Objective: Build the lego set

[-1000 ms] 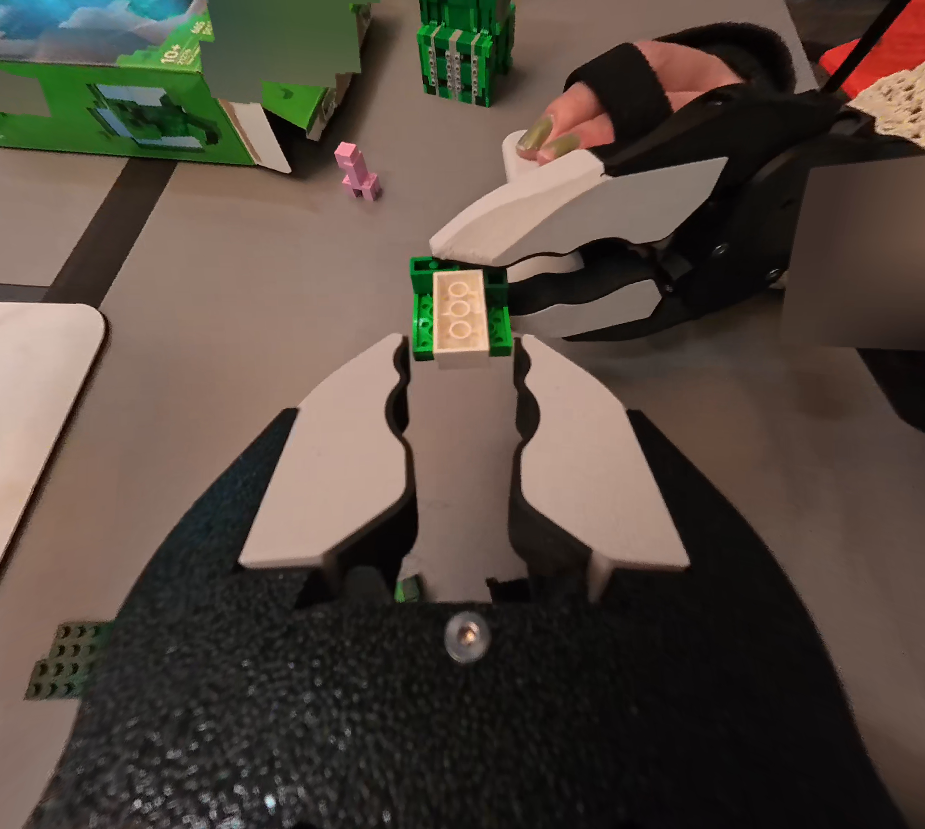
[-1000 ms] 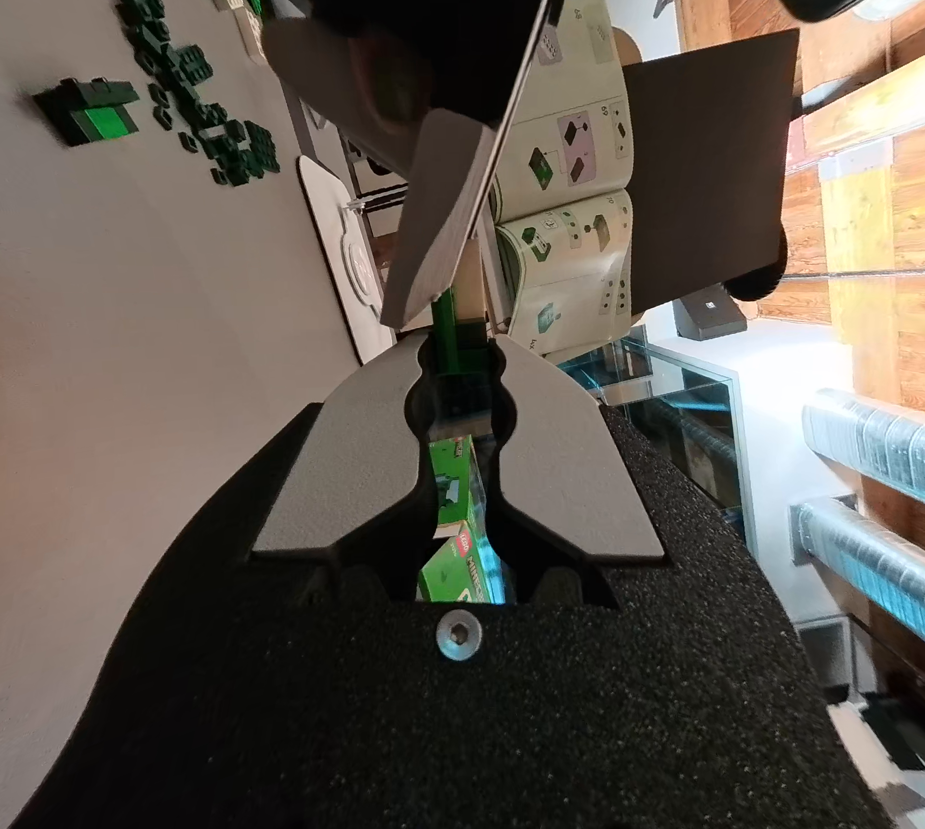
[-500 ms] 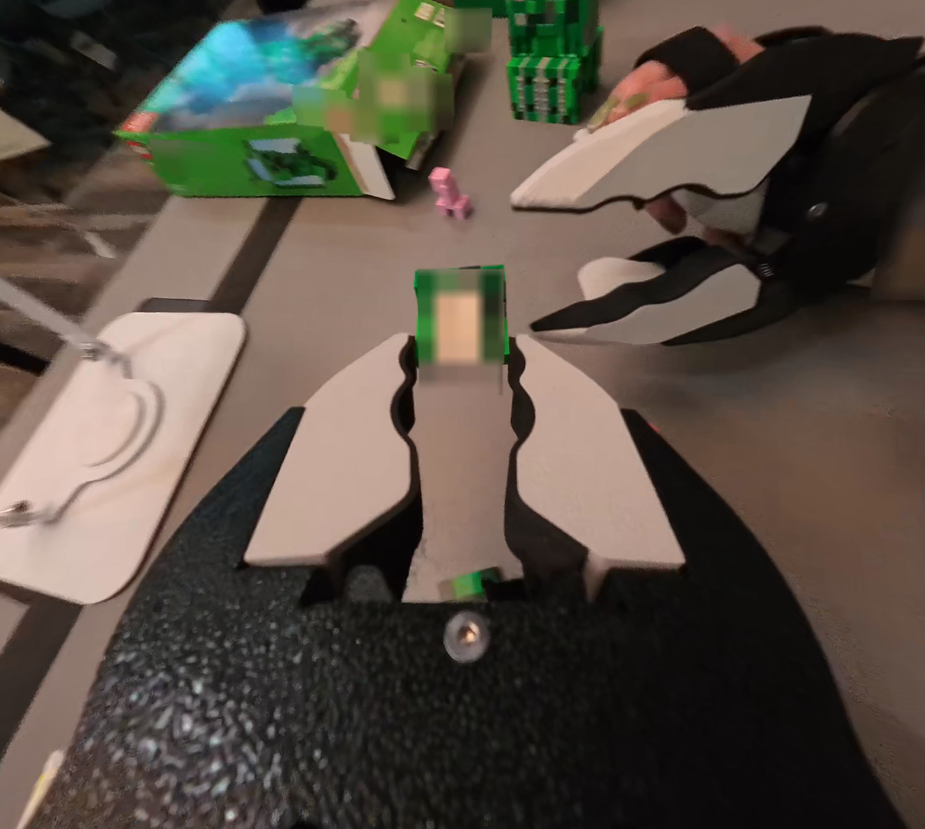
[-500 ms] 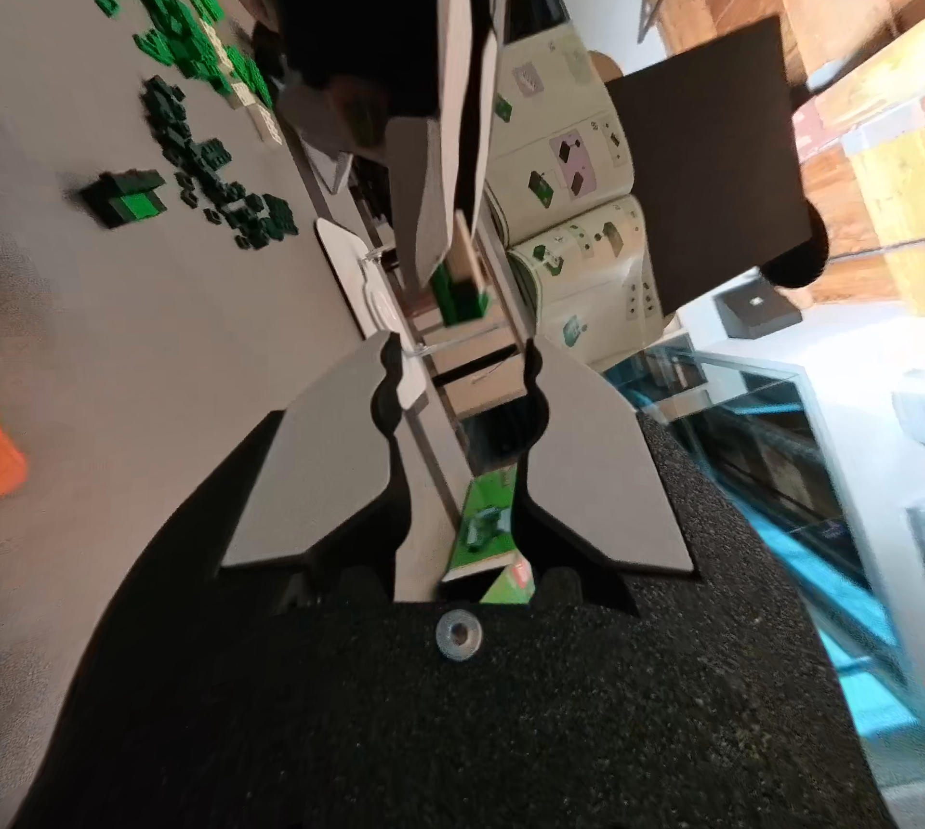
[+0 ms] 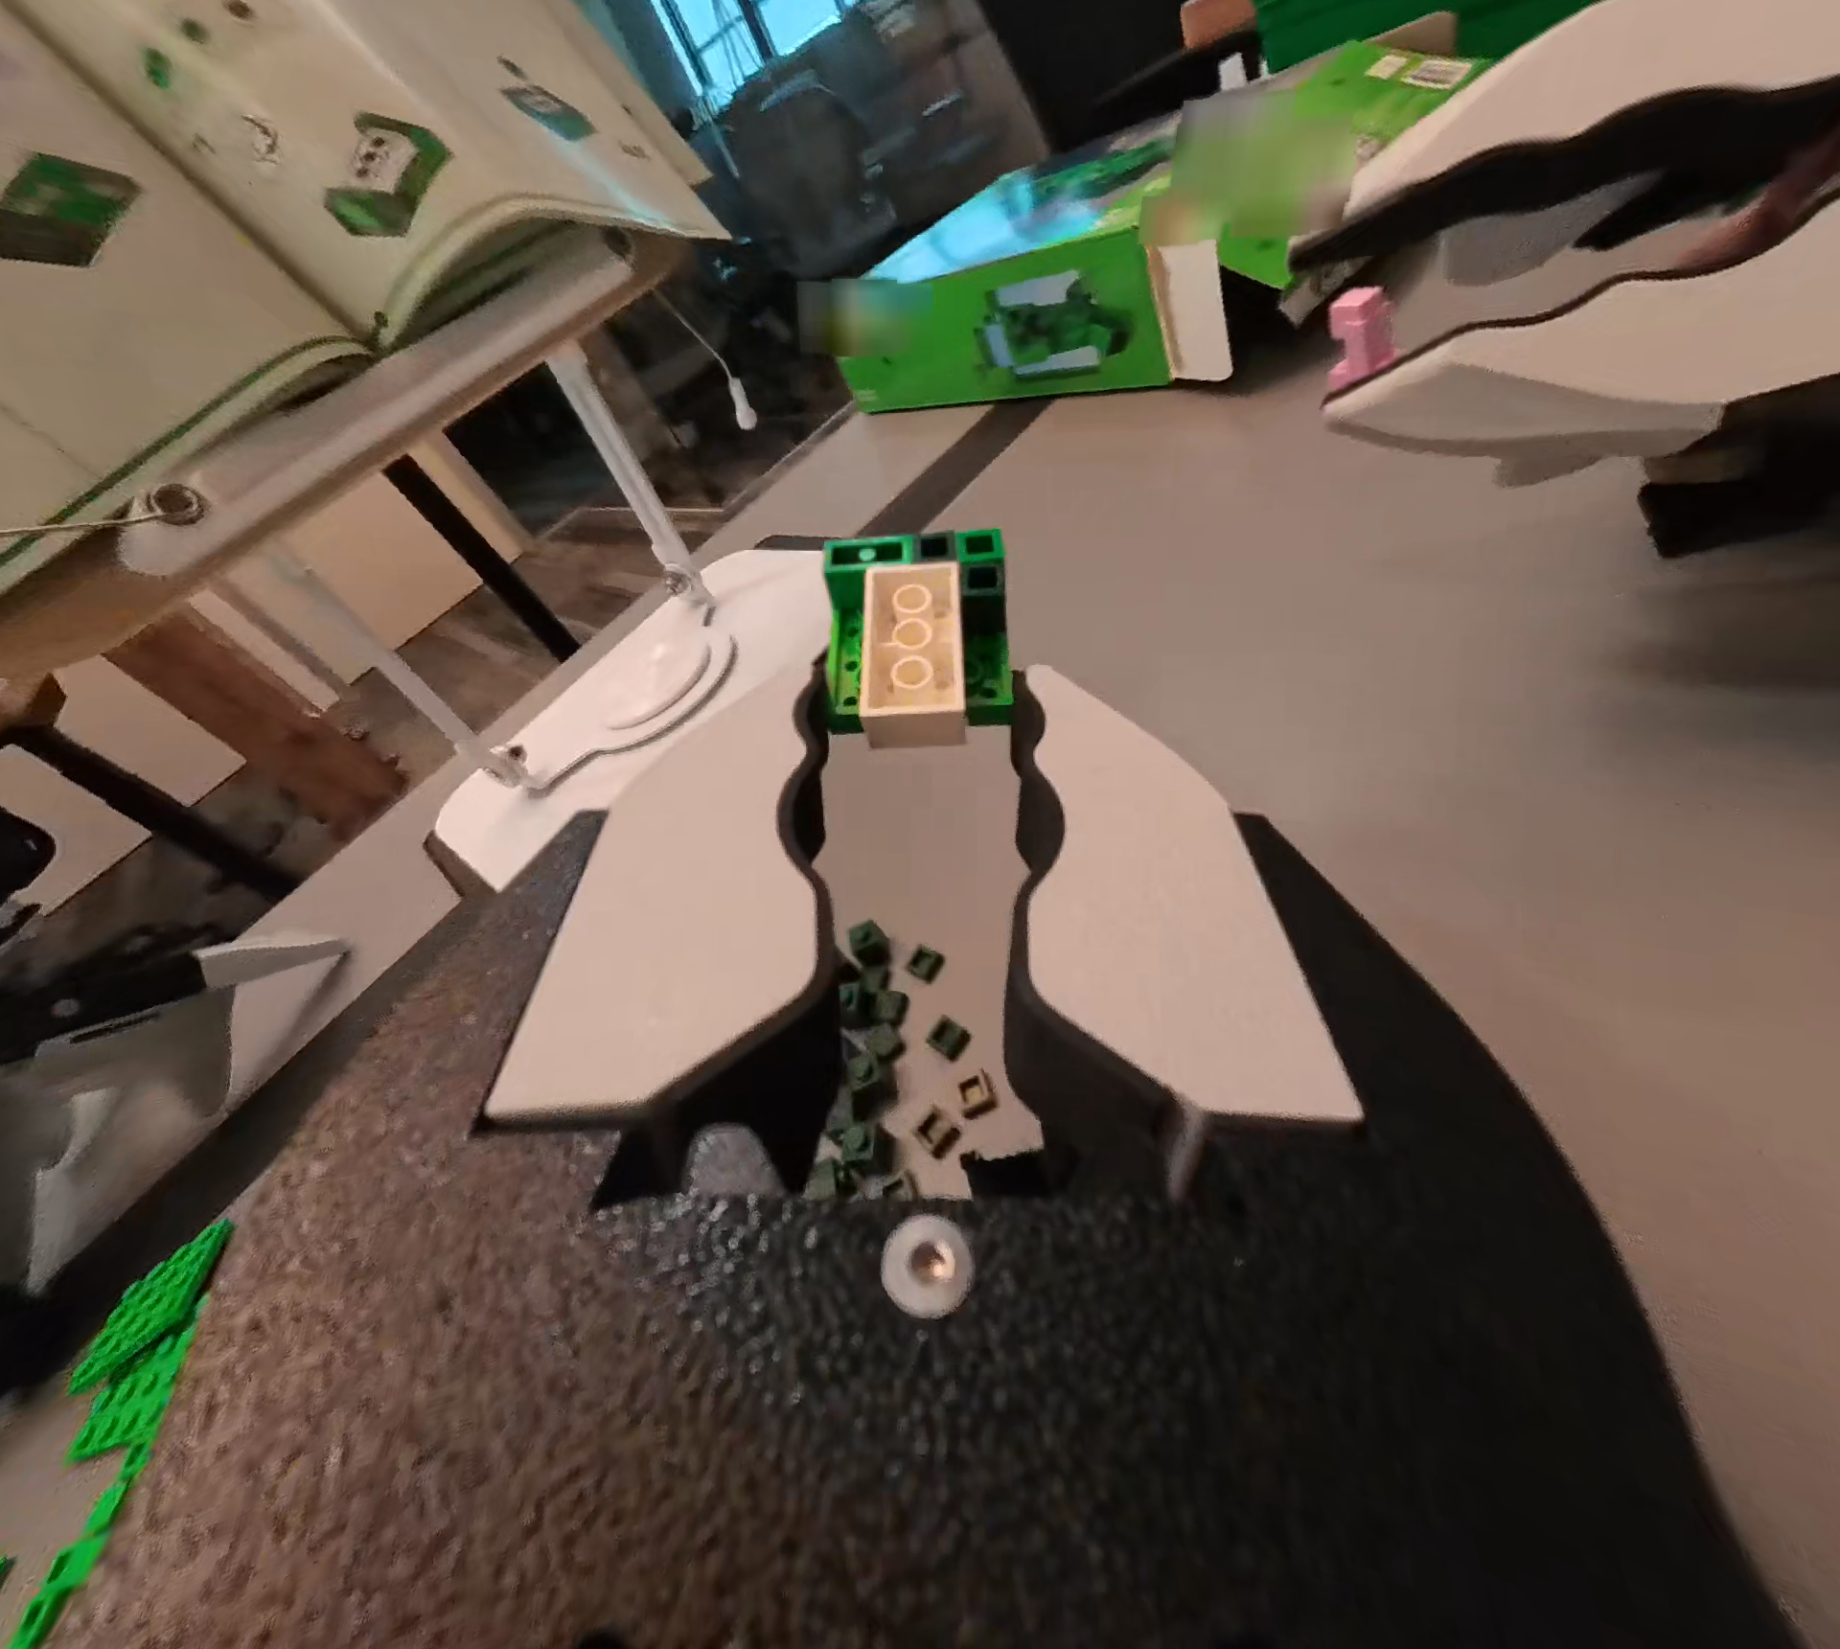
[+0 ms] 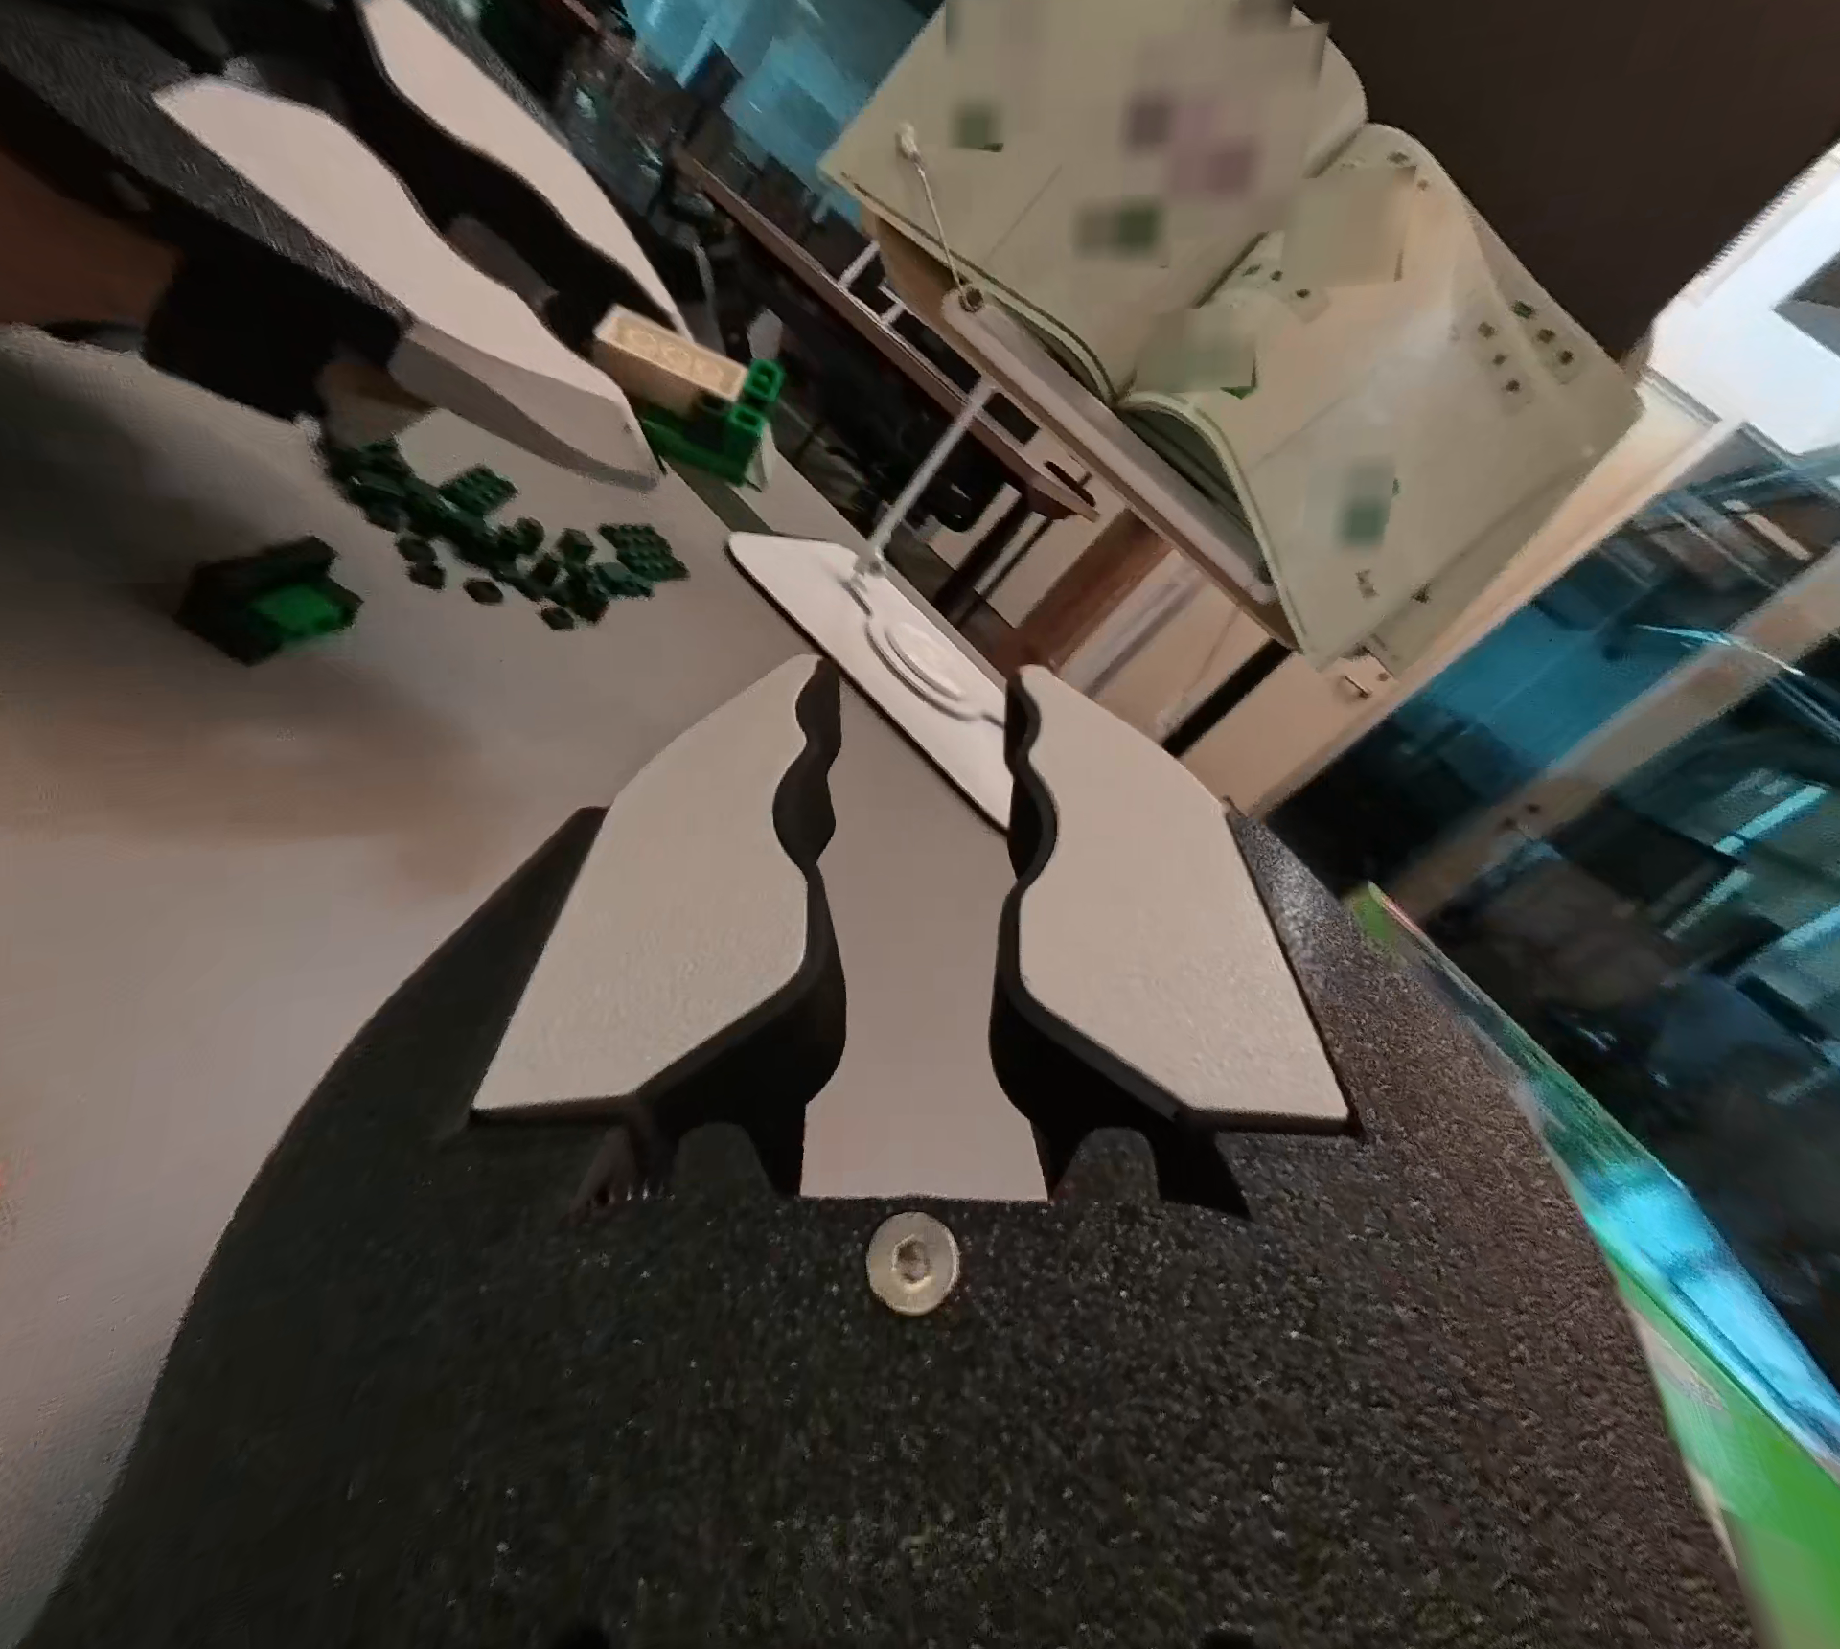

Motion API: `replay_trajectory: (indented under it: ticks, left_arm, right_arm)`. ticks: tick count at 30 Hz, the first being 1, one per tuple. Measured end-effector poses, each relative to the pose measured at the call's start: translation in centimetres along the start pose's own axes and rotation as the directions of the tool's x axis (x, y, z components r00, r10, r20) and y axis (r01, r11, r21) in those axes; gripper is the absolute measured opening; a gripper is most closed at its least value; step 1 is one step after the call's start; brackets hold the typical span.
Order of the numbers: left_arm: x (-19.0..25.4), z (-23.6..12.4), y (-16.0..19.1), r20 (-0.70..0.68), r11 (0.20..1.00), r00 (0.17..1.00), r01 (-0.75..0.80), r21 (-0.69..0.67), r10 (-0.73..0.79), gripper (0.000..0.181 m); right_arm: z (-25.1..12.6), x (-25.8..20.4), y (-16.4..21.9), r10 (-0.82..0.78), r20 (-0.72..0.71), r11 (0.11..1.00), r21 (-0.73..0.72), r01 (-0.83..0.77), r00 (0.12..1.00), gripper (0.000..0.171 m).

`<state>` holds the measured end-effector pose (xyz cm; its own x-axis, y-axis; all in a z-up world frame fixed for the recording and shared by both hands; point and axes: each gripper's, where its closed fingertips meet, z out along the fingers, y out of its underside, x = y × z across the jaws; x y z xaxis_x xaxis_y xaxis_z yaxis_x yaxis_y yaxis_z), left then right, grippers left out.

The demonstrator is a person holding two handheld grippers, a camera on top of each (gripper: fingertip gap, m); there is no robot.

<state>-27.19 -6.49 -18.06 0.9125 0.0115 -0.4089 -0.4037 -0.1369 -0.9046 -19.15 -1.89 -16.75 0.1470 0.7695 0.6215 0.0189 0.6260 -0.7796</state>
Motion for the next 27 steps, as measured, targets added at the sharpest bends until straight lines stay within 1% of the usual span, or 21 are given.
replay_trajectory:
  ticks: [4,7,9,12,16,18,21,24,27]
  left_arm:
    - [0.3,-0.1,0.6,0.025,0.998,0.998,-0.049,-0.031,0.050,0.035]
    - [0.5,-0.5,0.4,0.033,0.996,0.996,-0.081,-0.027,0.082,0.035]
    - [0.3,-0.7,0.5,0.049,0.996,0.995,-0.081,-0.035,0.083,0.035]
    - [-0.2,-0.7,0.8,0.083,0.996,0.994,-0.064,-0.061,0.069,0.035]
    - [-0.1,-0.6,0.9,0.079,0.996,0.995,-0.061,-0.066,0.066,0.035]
    - [0.0,-0.6,0.8,0.073,0.995,0.994,-0.075,-0.065,0.080,0.035]
    - [0.2,-0.5,0.9,0.068,0.993,0.993,-0.094,-0.075,0.099,0.035]
    - [0.2,-0.4,0.9,0.072,0.991,0.991,-0.104,-0.086,0.110,0.035]
    - [0.2,-0.4,1.1,0.076,0.989,0.990,-0.111,-0.098,0.119,0.035]
  right_arm:
    - [1.6,-2.4,-1.9,0.113,0.171,0.985,0.112,-0.134,0.979,0.027]
    - [2.8,-3.3,-2.4,0.143,0.241,0.974,0.140,-0.180,0.960,0.027]
    - [3.5,-4.0,-2.4,0.165,0.289,0.969,0.130,-0.210,0.943,0.025]
    - [4.7,-4.2,-2.2,0.227,0.286,0.962,0.083,-0.260,0.931,0.026]
    - [5.4,-4.9,-2.6,0.280,0.293,0.951,0.047,-0.307,0.914,0.026]
    - [5.6,-5.5,-2.8,0.276,0.305,0.952,0.043,-0.302,0.911,0.026]
    - [6.1,-5.5,-2.6,0.271,0.263,0.959,0.012,-0.284,0.926,0.026]
    - [6.3,-5.7,-2.3,0.245,0.240,0.968,-0.011,-0.250,0.939,0.018]
    - [6.3,-5.8,-2.1,0.228,0.222,0.973,-0.029,-0.227,0.948,0.018]
